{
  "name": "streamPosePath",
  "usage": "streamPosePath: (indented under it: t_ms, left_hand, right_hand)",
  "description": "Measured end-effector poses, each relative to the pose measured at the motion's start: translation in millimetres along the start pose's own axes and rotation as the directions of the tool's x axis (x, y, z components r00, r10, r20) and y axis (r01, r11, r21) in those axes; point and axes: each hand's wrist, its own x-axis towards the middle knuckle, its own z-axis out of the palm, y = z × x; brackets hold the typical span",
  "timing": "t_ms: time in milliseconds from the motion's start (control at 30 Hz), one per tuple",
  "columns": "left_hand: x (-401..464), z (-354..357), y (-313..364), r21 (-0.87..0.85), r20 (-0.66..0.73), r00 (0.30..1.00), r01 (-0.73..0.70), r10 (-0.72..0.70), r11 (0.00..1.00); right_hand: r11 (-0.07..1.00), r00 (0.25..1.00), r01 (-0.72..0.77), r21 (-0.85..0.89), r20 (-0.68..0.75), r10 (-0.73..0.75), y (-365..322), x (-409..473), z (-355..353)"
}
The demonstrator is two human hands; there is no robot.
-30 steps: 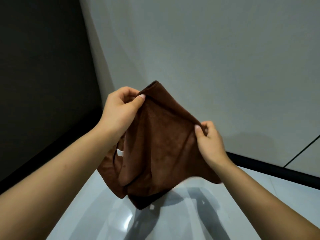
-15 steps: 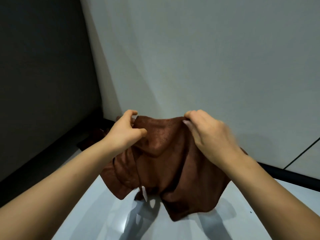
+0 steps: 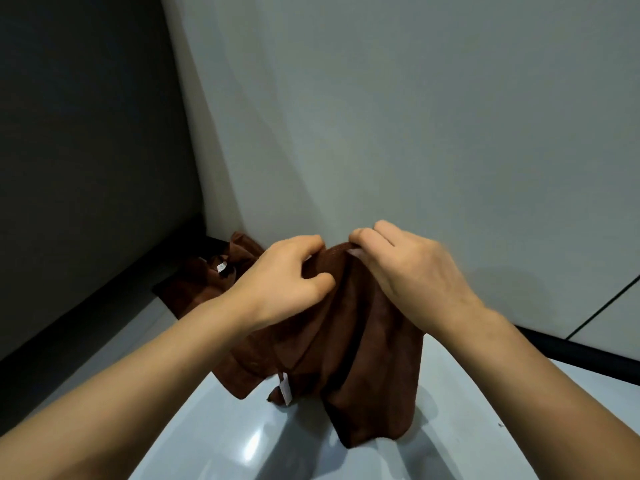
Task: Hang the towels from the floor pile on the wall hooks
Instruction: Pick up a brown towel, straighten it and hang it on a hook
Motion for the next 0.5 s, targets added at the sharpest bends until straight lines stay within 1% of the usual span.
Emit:
streamPosePath:
  t_ms: [67,133,233,300,400,500]
  left_hand:
    - [-1.3,-0.6,-1.7,-0.09,-0.021,0.999,0.035,-0.037,0.995]
    - [-2.4,-0.5,-1.7,-0.111,-0.014,0.998,0.058,-0.06,0.992]
    - [-1.3,1.2,-0.4,-0.039,0.01,0.999,0.042,-0.042,0.998]
    - [1.0,3.4,1.5,0.011,-0.012,1.0,0.027,-0.026,1.0]
    - [3.8,7.5,3.6,0.09,-0.12,0.993,0.003,0.008,0.996]
    - [3.8,7.6,4.1,0.197,-0.192,0.981,0.038,0.001,0.98]
  right_hand:
    - [0.999,1.0,-0.03,0.03,-0.008,0.03,1.7,-1.1,0.3]
    - [0.997,0.998,-0.056,0.055,-0.011,0.056,2.2,-1.6,1.4]
    - [0.997,0.998,-0.062,0.043,-0.006,0.062,0.5,-0.8,4.2]
    - [0.998,0.998,-0.057,0.035,-0.001,0.057,-1.8,0.7,5.4]
    - [0.998,0.999,-0.051,0.045,0.006,0.051,-5.0,2.3,4.9]
    - [0.998,0.999,-0.041,0.045,0.012,0.04,-6.9,3.1,3.8]
